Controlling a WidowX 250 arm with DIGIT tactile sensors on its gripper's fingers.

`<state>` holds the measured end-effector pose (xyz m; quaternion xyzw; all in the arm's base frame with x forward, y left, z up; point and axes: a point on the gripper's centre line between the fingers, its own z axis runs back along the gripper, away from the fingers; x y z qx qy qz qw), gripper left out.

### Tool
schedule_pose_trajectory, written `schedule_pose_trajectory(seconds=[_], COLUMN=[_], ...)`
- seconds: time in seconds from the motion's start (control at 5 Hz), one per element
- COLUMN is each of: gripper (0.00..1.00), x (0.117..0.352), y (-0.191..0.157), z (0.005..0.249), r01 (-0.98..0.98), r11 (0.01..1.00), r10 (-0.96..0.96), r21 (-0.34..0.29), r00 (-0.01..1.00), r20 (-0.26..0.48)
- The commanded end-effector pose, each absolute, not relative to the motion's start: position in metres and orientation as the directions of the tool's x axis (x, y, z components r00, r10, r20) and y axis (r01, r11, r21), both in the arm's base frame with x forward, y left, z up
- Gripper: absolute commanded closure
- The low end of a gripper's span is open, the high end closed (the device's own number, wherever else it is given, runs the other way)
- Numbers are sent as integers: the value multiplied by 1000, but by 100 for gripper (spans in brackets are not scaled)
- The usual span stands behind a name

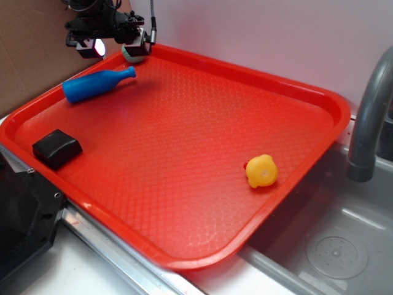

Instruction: Grab the green ball.

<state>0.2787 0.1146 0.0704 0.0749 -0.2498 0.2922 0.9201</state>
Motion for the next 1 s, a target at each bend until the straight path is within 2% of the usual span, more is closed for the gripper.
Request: schedule_pose_trajectory(seconds=[0.0,0.2,0.6,0.8], gripper=[0,0,0,100], x=[319,331,345,347], y=[143,152,178,180], z=[69,67,54,50], r01=[-576,-568,-611,-618], r11=[817,823,785,778], r10=[478,470,477,481], r21=[0,-2,102,111], r00=[678,680,701,700], r20=[558,563,529,528])
